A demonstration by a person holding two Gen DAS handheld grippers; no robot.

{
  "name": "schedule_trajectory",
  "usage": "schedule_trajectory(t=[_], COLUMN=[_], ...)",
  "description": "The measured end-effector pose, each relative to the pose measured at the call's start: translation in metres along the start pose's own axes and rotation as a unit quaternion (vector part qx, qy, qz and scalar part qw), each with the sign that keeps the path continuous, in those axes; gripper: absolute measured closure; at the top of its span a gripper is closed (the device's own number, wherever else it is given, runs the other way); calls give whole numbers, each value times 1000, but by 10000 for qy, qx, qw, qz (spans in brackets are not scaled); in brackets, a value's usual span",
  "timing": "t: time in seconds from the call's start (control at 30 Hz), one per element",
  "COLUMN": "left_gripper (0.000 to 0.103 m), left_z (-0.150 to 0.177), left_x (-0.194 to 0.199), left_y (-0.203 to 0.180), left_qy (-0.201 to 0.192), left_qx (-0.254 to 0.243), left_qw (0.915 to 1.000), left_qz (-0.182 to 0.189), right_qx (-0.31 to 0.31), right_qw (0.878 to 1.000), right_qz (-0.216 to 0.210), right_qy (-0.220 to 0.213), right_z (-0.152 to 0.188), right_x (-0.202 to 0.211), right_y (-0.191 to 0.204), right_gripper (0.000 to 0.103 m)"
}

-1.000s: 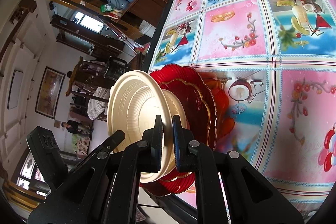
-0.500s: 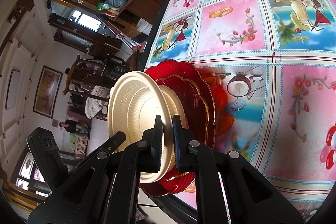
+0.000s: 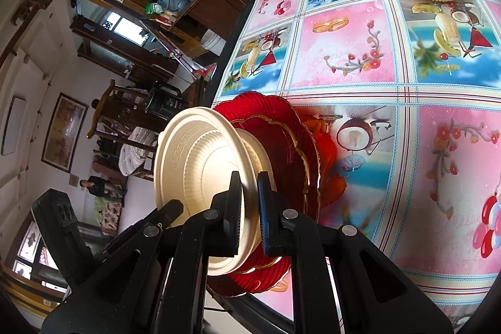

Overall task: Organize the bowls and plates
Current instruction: 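Lower the tan plate onto the white foam plate and open both tools, then pull both open tools back toward the white foam bowl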

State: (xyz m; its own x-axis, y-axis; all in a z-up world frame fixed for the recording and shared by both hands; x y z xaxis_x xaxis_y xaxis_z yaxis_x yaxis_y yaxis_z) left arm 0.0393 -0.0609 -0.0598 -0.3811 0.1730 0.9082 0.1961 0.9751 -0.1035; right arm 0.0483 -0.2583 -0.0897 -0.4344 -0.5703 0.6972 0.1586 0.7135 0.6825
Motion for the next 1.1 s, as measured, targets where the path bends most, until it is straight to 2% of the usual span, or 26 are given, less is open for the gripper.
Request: schedule_trajectory(t=[0.17,0.27,0.4,0.87,1.1], left_gripper=[58,49,47,46,43], left_z=[2,2,4,7,12], left_x=[7,11,17,46,73], left_y=[-2,-2,-3,25,10], left_qy=[-148,-243,-337,-642,-1136], left_qx=[-85,-113,-187,150,138], left_qw=[9996,9991,9979,9951,9933], left_qz=[-244,-329,-511,-736,-136], right_qx=[64,16,-11,21,-206], right_qw=[9997,9997,9999,9975,9937], right_qz=[204,218,149,-206,113], right_qy=[-89,-78,-74,-678,-1092], right_z=[-1,-2,-1,1,5], right_x=[1,0,0,39,69], right_y=[-2,-7,-9,-8,-44], right_gripper=[94,94,93,92,92])
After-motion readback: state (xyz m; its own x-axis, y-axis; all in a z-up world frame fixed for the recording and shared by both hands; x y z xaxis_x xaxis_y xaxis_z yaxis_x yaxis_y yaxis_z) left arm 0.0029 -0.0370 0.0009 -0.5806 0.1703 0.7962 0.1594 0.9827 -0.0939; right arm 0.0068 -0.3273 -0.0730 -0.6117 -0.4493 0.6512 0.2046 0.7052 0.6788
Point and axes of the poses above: each gripper's, at about its wrist camera, not at the fingertips, and x roughly against the way its jaws point, y to its left, z to its underside, the point moved 2 cm from there along -x, roughly the way its jaws point, and after that the axes turned 9 degrees about y, right-handed, at the moved point
